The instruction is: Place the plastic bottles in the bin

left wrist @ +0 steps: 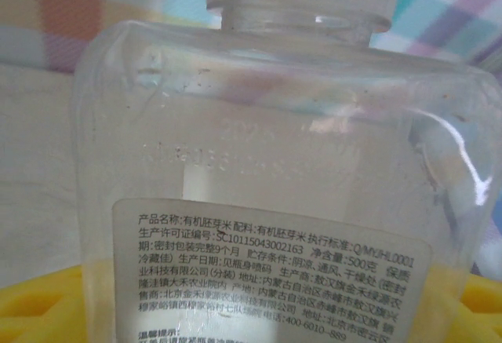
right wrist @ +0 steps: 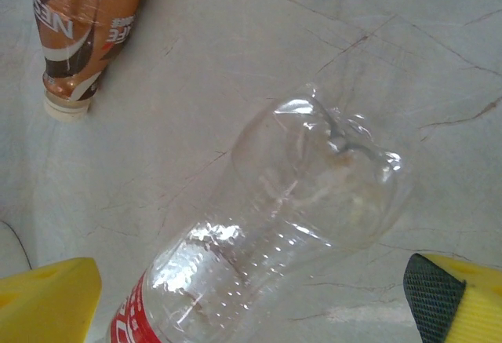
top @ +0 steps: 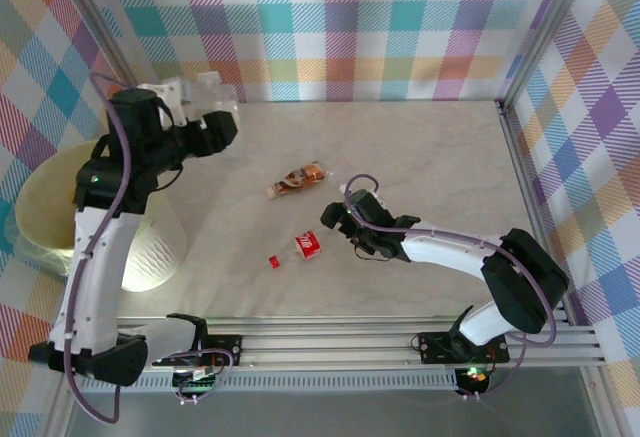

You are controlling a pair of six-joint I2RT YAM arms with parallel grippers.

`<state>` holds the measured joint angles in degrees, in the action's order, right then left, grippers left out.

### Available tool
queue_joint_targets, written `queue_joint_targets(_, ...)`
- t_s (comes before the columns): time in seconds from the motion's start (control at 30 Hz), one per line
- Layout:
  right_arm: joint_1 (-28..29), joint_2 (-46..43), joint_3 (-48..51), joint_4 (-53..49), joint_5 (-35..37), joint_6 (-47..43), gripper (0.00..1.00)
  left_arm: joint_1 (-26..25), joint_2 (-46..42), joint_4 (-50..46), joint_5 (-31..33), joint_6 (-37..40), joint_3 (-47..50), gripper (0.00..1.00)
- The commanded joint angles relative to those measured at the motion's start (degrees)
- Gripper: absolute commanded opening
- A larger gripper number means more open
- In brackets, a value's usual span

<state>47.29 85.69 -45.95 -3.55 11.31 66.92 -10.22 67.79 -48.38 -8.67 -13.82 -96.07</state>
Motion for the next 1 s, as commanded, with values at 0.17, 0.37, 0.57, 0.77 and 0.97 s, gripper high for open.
queue_joint_targets(0.17,0.17,1.75,-2.03,0.1,-1.34,-1.35,1.0,0.7,-3.23,-2.6,33.23,-1.91,-4.96,0.72)
queue_joint_targets(0.37,0.17,1.26,-2.03,-0.19,-1.58,-1.51,1.0,3.41,-4.07,-0.34,47.55,-2.01,-1.6,0.71)
queue_joint_targets(0.57,0.17,1.82,-2.28,-0.31,-3.51,-1.7,1.0,9.15,-5.97,-2.1,46.96,-3.74,1.01,0.71)
queue_joint_targets(0.77,0.17,3.16,-3.35,-0.53,-4.97,-1.57,1.0,19.25,-8.79,-4.94,41.36,-4.81,4.03,0.71)
queue_joint_targets(0.97,0.17,3.23,-3.7,-1.14,-5.34,-1.7,1.0,30.23,-9.84,-6.9,34.15,-4.38,6.09,0.71)
